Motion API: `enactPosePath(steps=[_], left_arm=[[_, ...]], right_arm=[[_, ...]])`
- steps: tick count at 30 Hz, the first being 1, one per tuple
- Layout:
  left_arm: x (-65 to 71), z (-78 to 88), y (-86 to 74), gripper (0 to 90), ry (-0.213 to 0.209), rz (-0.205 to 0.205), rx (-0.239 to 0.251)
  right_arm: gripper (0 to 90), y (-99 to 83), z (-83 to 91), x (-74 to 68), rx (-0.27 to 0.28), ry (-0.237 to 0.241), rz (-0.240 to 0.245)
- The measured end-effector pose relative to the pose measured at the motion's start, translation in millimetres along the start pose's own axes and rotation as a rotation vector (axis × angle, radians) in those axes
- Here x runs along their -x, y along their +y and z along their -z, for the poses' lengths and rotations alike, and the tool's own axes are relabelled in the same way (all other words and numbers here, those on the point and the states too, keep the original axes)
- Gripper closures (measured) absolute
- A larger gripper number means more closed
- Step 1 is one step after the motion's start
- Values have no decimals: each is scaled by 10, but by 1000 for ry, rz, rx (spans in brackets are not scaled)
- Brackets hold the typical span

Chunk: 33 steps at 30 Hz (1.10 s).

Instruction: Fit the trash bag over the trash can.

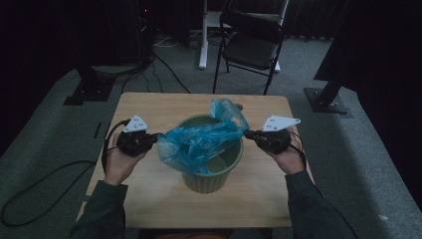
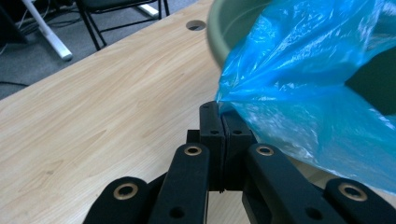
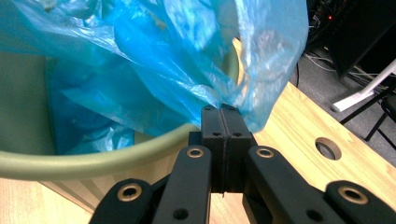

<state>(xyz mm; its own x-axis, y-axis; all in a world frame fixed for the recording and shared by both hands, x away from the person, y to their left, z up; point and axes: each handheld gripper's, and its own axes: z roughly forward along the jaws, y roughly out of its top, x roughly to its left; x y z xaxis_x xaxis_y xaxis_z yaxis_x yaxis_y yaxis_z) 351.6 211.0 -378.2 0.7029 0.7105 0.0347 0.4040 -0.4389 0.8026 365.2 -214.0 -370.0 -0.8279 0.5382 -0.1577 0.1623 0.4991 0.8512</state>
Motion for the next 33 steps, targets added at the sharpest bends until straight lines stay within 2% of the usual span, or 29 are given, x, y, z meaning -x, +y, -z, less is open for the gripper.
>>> enactPosePath(steps=[6,9,10,11,16,28,30,33], left_arm=[[-97,1,-76,896,8,47,-6],[-98,9,-75,869,9,48,-2],[-88,43,-56,869,18,43,18],[-85,60,-49,732,20,41,28],[-131,129,-65,645,9,64,56],[-238,233,-129,623,2,107,84],[-255,257,-149,623,-2,106,84],[-256,286,-187,621,-23,73,87]], right_arm=[[900,-64,40,25,-1,-6,-13],[900,-59,50,22,5,-4,-16],[900,-59,50,22,5,-4,-16],[900,-37,54,6,19,7,-4],[900,5,19,-35,27,20,12],[900,19,6,-36,28,20,19],[900,10,14,-29,29,18,13],[900,1,18,-17,30,18,9]])
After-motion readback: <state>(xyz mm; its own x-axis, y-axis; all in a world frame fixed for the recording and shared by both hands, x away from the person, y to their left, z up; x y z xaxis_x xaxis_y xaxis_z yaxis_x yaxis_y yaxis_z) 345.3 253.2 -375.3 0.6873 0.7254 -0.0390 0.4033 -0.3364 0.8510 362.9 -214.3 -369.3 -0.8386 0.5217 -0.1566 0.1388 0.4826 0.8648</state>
